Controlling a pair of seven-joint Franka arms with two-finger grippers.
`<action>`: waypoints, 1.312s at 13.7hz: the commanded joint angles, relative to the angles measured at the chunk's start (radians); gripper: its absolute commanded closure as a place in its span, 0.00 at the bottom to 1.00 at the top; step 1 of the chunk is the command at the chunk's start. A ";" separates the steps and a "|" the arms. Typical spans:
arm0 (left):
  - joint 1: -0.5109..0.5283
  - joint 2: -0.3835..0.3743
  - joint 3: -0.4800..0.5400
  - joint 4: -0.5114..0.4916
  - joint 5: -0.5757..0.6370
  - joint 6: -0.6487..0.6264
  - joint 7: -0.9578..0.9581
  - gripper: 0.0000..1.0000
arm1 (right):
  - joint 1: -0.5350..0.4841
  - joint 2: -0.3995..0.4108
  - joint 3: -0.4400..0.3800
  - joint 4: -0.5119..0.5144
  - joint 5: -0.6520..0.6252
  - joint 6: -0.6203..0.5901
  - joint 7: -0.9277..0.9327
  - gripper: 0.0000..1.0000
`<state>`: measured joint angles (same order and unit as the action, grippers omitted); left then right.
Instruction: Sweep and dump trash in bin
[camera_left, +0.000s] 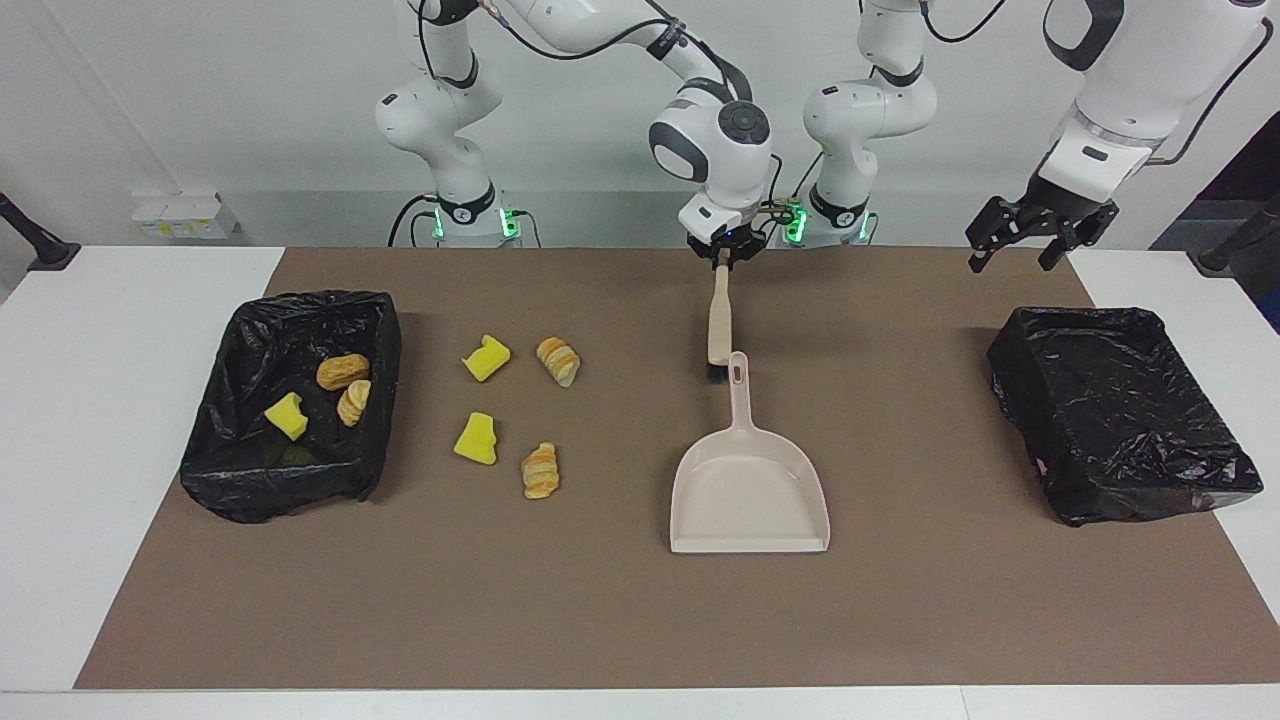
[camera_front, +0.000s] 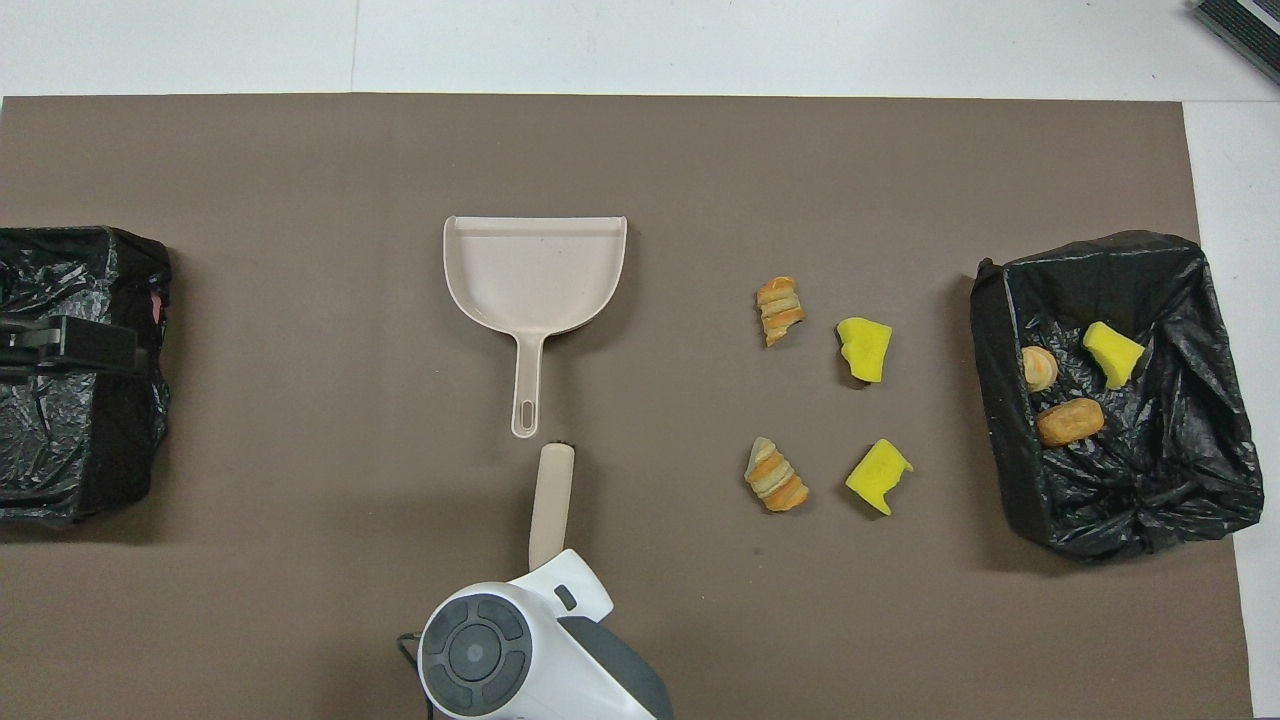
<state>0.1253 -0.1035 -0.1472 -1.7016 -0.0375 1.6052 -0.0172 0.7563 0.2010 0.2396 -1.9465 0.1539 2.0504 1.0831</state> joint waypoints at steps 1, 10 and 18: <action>-0.003 0.001 0.000 0.005 0.004 -0.007 0.000 0.00 | -0.057 -0.147 0.004 -0.073 0.022 -0.085 0.038 1.00; -0.019 0.005 0.000 0.003 0.002 0.008 -0.003 0.00 | -0.426 -0.544 0.000 -0.377 0.022 -0.294 -0.216 1.00; -0.243 0.079 -0.003 -0.096 -0.002 0.281 -0.208 0.00 | -0.706 -0.649 0.000 -0.558 0.021 -0.368 -0.411 1.00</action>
<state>-0.0533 -0.0534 -0.1634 -1.7798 -0.0405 1.8226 -0.1589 0.0743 -0.3814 0.2250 -2.4377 0.1539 1.6806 0.7015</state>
